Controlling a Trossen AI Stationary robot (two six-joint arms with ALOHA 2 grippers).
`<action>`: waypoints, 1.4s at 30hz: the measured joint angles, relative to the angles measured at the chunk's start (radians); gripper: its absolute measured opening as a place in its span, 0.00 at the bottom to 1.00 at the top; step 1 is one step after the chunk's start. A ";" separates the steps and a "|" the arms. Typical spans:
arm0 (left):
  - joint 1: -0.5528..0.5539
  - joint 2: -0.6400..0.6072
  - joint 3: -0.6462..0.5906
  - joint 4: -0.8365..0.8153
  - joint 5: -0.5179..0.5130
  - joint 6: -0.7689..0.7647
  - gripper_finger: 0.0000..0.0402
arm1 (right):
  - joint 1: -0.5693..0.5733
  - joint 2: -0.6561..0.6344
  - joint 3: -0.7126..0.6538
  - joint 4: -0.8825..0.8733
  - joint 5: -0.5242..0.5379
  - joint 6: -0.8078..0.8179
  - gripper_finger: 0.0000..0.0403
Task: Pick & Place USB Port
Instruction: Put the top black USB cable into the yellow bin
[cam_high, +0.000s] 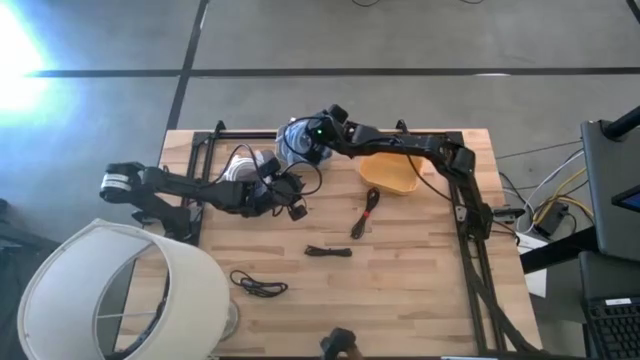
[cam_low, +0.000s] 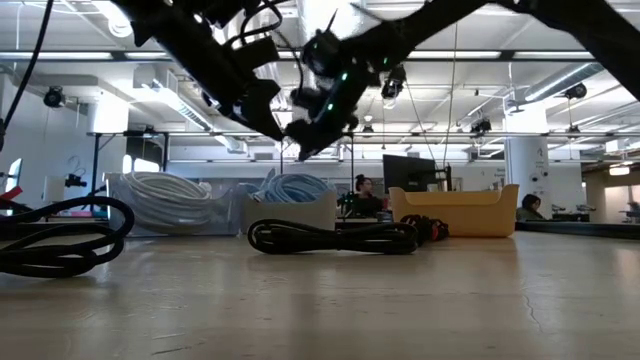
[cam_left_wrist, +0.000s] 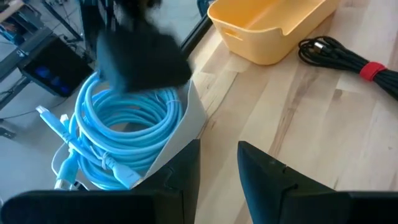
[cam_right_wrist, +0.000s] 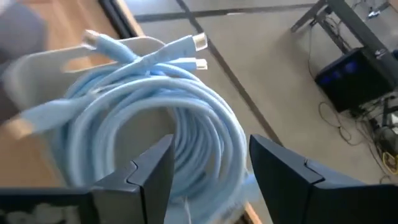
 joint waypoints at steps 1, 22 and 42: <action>0.000 0.000 0.000 -0.004 0.000 -0.006 0.27 | 0.006 -0.026 0.000 -0.048 0.000 0.000 0.51; -0.069 -0.019 0.000 -0.011 0.089 -0.046 0.27 | 0.200 -0.720 -0.703 -0.247 -0.208 0.082 0.50; -0.072 -0.013 0.000 -0.010 0.244 -0.111 0.27 | 0.342 -0.545 -0.944 0.036 -0.377 -0.096 0.50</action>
